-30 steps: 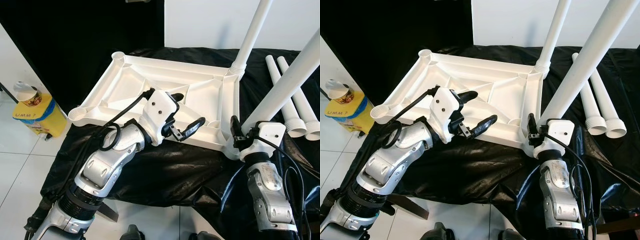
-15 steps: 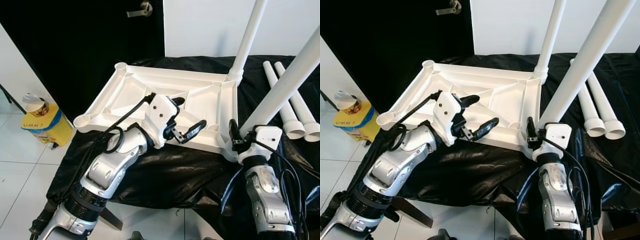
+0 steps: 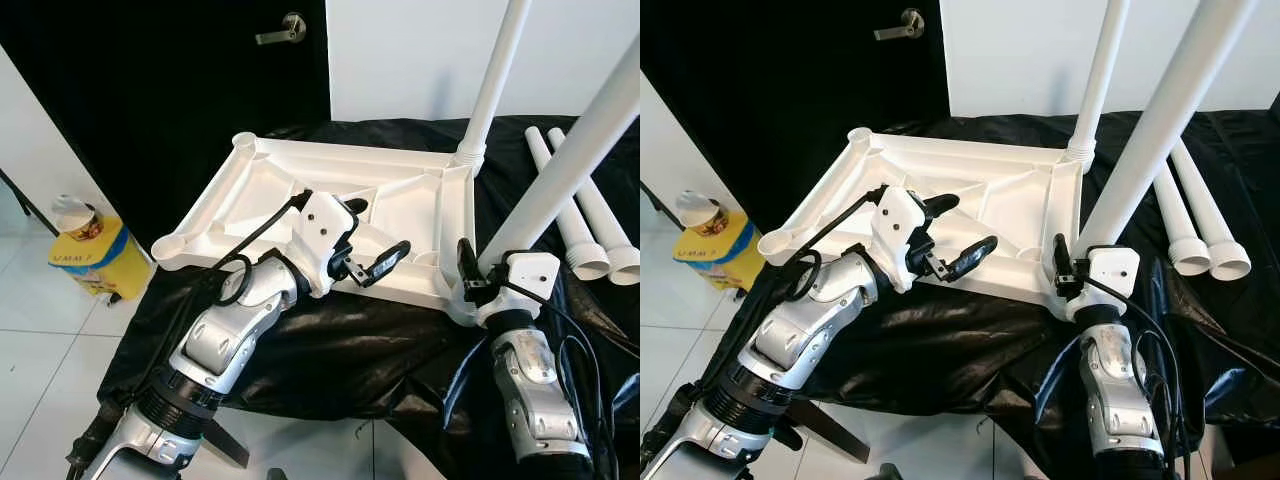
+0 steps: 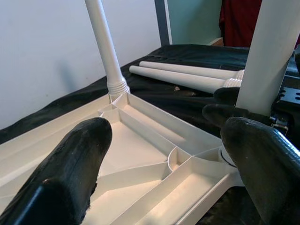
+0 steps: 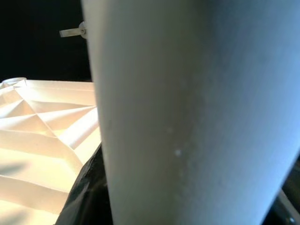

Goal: Building children table

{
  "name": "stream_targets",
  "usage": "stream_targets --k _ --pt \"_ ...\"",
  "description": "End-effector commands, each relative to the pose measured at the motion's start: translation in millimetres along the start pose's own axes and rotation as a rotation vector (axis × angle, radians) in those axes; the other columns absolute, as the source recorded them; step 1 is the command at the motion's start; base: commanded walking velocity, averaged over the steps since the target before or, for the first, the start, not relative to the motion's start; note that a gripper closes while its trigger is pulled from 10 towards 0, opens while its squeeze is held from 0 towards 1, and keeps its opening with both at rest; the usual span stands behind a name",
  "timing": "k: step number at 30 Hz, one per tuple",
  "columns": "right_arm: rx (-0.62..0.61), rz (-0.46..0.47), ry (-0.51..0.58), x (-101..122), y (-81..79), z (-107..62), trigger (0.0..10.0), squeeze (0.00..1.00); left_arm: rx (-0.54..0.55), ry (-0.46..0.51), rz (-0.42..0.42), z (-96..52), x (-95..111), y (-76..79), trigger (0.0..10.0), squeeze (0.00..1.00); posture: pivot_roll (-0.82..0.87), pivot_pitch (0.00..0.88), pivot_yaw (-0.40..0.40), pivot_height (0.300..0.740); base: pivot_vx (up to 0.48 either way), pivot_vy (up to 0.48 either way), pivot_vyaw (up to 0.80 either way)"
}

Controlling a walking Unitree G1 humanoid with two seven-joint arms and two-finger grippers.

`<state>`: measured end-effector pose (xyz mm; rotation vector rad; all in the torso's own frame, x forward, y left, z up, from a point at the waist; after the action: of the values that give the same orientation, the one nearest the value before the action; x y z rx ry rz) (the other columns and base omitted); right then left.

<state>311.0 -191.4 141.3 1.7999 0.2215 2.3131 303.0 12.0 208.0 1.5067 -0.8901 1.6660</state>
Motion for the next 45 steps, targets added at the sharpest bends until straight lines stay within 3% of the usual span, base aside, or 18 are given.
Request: stream_targets --k 1,11,18,30,33,45 --pt "0.014 0.003 -0.014 -5 -1.8 -1.1 10.0 0.0 -0.188 -0.048 0.006 -3.9 -7 16.8 10.0 0.0 -0.07 0.0 0.056 0.74 0.0 0.0 0.0" --pt "0.057 -0.029 -0.025 -10 -3.2 -4.6 10.0 0.0 -0.291 -0.122 -0.026 -15.0 -24 39.0 10.0 0.0 -0.05 0.0 0.047 0.74 0.0 0.0 0.0" --pt "0.199 -0.104 0.005 -14 -18.8 -12.6 10.0 0.0 -0.295 -0.123 -0.025 -14.9 -25 41.3 10.0 0.0 -0.05 0.0 0.046 0.74 0.0 0.0 0.0" --pt "0.283 -0.118 -0.024 -27 -22.4 -21.5 10.0 0.0 -0.286 -0.129 -0.022 -18.9 -22 39.2 10.0 0.0 -0.04 0.0 0.053 0.74 0.0 0.0 0.0" --pt "0.286 -0.029 -0.074 -34 -23.4 -21.1 10.0 0.0 -0.28 -0.131 -0.014 -20.0 -20 36.3 10.0 0.0 -0.03 0.0 0.059 0.74 0.0 0.0 0.0" --pt "0.246 0.068 -0.156 -40 -21.8 -15.4 10.0 0.0 -0.268 -0.13 -0.002 -21.3 -16 31.2 10.0 0.0 -0.03 0.0 0.054 0.74 0.0 0.0 0.0"
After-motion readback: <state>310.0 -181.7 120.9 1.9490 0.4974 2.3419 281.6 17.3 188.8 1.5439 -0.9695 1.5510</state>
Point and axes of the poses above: a point about 5 cm out from each wrist's last joint towards the gripper, its own z axis pointing out of the wrist towards the gripper, its own x axis along the axis of the wrist's last joint, y = z × x, the point moved 4 cm from there along z, pointing out of the wrist towards the gripper, and after that the axes turned 12 degrees about -z, right-handed, at the moved point
